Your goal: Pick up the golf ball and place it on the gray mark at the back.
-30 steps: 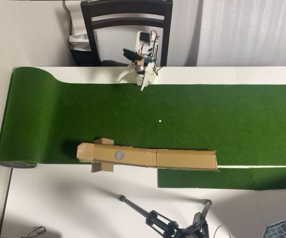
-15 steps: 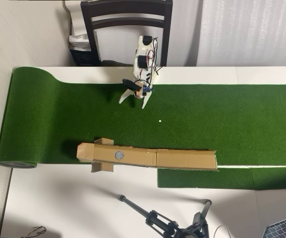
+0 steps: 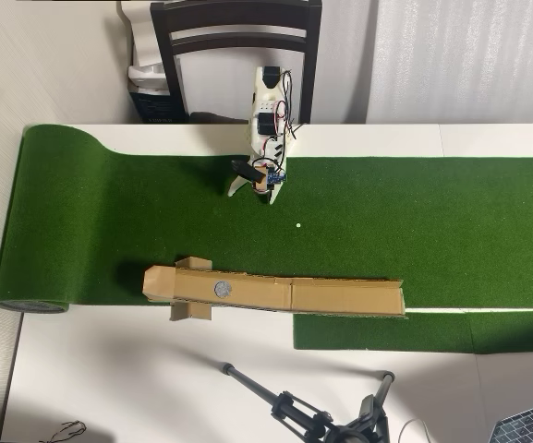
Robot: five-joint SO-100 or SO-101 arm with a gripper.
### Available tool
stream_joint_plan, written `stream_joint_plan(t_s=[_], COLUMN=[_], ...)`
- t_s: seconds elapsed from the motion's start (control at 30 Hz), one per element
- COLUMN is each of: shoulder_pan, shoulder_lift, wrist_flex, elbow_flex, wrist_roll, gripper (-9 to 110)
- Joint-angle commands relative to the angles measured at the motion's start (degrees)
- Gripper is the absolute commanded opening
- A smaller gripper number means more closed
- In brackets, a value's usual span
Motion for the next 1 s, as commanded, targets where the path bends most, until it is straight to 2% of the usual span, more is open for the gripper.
stream_joint_plan(t_s=[0.0, 0.37, 0.57, 0.97], shoulder_pan=[-2.02, -2.11, -2.20, -1.49], shoulder_lift=[5.98, 5.89, 5.89, 5.89], wrist_flex=[-1.05, 0.62, 5.98, 5.89], elbow_flex=[3.60, 4.39, 4.39, 4.39], wrist_roll=[0.35, 0.44, 2.37, 1.85], gripper=[39, 1, 0, 0])
